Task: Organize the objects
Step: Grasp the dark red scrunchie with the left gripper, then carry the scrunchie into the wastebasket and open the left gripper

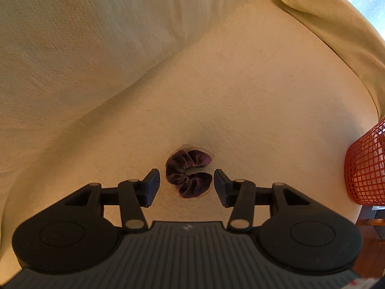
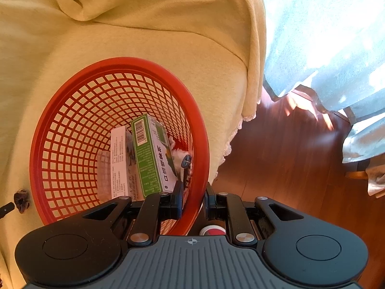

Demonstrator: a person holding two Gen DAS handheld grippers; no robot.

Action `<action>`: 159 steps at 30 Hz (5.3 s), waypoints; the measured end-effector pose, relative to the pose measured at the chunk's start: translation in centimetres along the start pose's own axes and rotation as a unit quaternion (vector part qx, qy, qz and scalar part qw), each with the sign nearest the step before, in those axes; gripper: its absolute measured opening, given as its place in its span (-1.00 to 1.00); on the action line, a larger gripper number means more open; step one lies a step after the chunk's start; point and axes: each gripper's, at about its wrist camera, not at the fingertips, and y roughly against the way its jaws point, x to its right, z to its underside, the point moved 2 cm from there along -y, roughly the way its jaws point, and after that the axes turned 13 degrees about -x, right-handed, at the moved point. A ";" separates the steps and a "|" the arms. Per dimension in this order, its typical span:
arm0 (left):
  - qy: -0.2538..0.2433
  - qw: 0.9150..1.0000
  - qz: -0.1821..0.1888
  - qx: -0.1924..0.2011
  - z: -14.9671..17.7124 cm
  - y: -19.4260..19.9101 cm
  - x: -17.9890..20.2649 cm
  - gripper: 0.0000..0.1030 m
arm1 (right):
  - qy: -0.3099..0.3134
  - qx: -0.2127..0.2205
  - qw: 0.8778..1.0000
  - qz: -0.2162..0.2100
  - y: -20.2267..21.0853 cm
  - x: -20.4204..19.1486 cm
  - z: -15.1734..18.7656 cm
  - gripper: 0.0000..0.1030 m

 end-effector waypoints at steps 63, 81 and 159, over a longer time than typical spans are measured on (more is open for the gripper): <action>0.046 0.997 0.063 0.022 7.5 16.3 13.3 -0.77 | 0.069 -0.007 0.994 -0.083 -0.2 1.3 -0.4 -0.75; 0.003 0.998 0.064 0.004 7.4 16.8 21.3 -0.77 | 0.114 -0.007 0.989 -0.096 -0.5 1.5 -0.4 -0.75; -0.039 0.996 0.078 -0.016 4.9 14.6 26.3 -0.42 | 0.124 -0.007 0.990 -0.071 -0.1 1.0 -0.7 -0.75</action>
